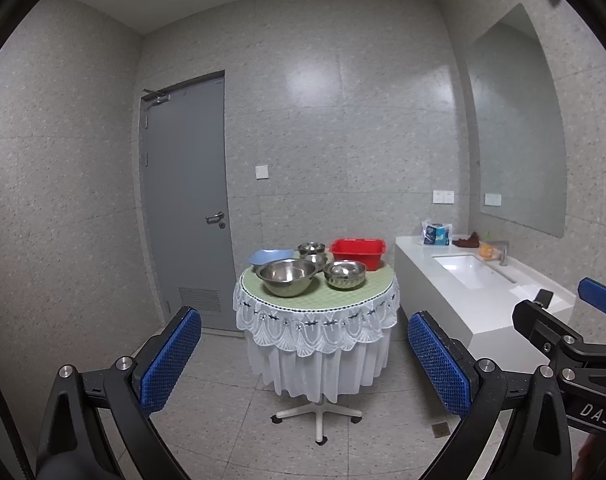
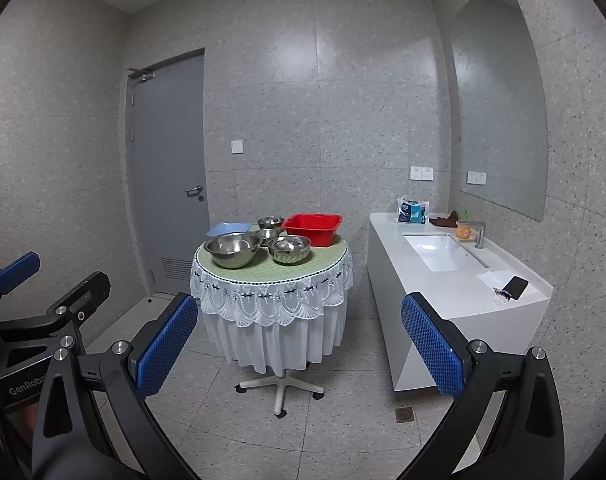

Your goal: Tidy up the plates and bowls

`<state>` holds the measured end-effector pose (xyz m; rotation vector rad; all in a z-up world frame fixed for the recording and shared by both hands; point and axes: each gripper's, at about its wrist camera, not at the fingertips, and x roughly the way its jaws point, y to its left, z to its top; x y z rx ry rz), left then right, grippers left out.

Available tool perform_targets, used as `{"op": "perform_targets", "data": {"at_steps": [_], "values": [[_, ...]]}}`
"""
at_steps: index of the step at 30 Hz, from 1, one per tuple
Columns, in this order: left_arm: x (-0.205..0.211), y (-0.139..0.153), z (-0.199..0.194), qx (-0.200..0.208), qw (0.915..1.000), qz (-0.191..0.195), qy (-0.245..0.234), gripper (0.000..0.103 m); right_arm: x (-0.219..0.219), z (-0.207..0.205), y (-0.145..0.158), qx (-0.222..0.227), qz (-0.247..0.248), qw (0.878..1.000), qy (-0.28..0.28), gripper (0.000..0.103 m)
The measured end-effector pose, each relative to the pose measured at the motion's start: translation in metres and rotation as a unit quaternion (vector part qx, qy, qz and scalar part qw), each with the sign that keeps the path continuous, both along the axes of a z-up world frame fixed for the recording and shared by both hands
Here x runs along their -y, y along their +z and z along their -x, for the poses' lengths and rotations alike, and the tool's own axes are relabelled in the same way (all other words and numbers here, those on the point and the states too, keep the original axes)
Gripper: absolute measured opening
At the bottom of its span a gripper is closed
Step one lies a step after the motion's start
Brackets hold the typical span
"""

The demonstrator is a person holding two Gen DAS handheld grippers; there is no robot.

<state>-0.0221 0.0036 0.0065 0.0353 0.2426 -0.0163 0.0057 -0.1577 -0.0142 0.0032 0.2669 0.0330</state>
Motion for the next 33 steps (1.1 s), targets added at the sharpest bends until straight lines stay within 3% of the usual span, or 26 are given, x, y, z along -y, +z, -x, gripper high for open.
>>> {"op": "perform_targets", "data": {"at_steps": [33], "values": [[0.0, -0.007, -0.008, 0.005, 0.9999, 0.007, 0.007, 0.102, -0.004, -0.004, -0.007, 0.005, -0.005, 1.0, 0.01, 0.103]]}}
